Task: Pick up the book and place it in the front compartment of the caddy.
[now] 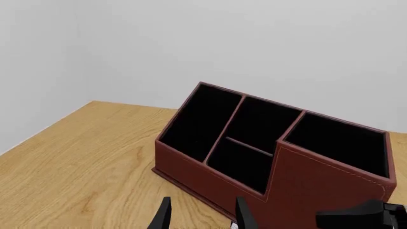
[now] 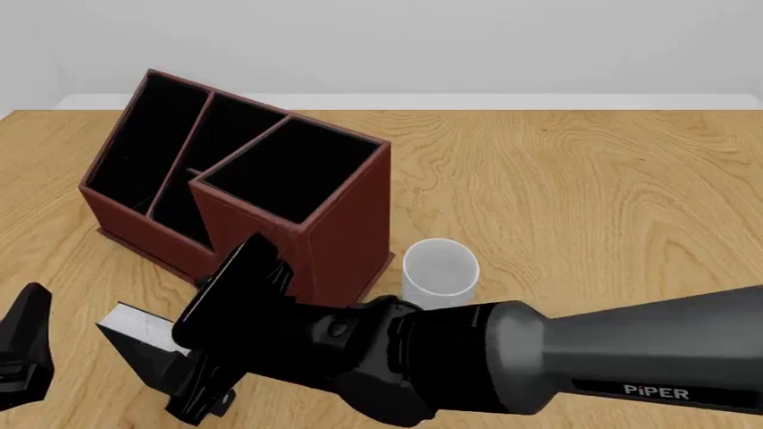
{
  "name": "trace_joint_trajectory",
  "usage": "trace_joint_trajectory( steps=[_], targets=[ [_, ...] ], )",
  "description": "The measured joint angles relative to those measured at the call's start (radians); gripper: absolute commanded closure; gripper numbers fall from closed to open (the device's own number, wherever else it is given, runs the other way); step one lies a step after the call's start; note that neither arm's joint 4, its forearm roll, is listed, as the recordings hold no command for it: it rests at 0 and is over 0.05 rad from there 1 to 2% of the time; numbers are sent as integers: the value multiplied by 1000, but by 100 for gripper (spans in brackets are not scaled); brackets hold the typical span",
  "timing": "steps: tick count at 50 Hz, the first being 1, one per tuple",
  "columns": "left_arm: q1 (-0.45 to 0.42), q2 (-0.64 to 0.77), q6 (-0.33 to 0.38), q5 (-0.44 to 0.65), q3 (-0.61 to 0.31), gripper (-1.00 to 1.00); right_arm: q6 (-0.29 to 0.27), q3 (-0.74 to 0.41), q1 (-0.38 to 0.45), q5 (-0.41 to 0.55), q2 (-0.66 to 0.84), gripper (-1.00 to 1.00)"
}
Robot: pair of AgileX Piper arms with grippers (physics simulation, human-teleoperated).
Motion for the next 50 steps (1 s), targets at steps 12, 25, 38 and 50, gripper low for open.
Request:
trace_joint_trajectory(
  steps=[12, 25, 38, 50],
  targets=[
    [1, 0, -1, 2, 1, -100, 2, -14, 7, -1, 42, -100],
    [1, 0, -1, 3, 2, -100, 3, -26, 0, -3, 75, -100],
    [0, 0, -3, 5, 2, -100, 2, -47, -15, -1, 119, -100],
    [0, 0, -6, 5, 2, -100, 0, -66, -8, 1, 160, -100]
  ],
)
